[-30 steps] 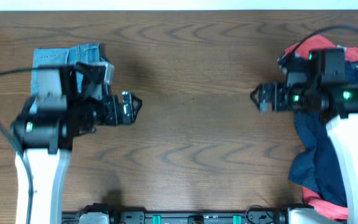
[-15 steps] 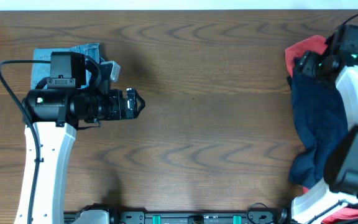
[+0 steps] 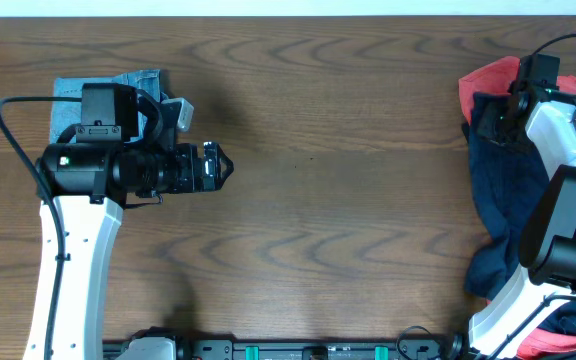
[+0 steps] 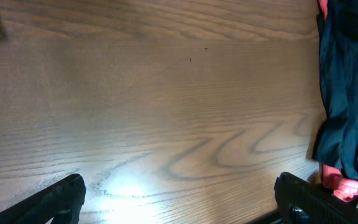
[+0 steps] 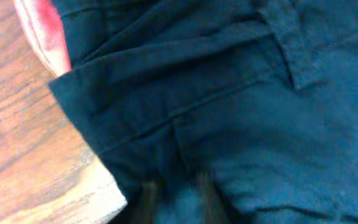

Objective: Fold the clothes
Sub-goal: 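Reach the right gripper to the navy shorts pile and grasp the waistband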

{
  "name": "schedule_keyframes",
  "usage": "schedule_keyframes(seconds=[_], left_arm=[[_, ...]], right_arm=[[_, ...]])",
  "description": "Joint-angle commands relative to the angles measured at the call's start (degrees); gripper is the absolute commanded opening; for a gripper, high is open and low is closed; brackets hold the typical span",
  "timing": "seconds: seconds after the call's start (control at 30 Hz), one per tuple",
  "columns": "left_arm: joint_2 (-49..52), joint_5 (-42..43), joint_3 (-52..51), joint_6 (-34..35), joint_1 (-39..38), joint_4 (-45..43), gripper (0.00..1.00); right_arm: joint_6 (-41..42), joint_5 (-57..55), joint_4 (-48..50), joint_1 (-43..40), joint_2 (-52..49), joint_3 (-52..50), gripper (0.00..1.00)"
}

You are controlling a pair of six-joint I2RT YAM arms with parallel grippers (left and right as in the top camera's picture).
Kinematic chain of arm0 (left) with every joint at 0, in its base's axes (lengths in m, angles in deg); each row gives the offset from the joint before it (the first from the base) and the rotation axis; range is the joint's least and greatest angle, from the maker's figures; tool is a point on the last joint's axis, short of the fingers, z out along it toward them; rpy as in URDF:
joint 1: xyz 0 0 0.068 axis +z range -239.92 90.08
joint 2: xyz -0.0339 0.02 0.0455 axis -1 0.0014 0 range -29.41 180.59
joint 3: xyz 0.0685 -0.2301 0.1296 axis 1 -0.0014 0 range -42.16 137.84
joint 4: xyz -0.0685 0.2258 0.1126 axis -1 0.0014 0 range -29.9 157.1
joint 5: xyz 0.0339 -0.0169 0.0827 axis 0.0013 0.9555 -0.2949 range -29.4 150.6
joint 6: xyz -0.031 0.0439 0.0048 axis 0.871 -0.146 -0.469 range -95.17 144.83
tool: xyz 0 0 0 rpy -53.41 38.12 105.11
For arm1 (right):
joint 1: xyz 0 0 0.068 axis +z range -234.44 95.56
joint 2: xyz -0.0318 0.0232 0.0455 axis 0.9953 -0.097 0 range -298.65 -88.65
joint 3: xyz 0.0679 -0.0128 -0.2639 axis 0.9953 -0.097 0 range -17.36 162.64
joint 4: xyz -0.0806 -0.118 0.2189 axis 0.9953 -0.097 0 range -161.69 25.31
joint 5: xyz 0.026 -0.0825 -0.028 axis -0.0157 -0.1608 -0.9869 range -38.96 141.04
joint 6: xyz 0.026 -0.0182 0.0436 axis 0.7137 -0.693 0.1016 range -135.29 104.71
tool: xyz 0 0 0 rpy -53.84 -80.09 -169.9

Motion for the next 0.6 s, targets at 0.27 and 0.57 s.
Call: schedule_keyframes(seconds=[0.27, 0.57], left_arm=[[-0.35, 0.94, 1.27, 0.22, 0.20, -0.04, 0.98], [-0.35, 0.96, 1.27, 0.22, 0.20, -0.02, 0.98]], right_arm=[[-13.86, 10.62, -2.91, 0.35, 0.28, 0.33, 0.56], [-2.73, -9.68, -2.67, 3.37, 0.17, -0.31, 0.45]])
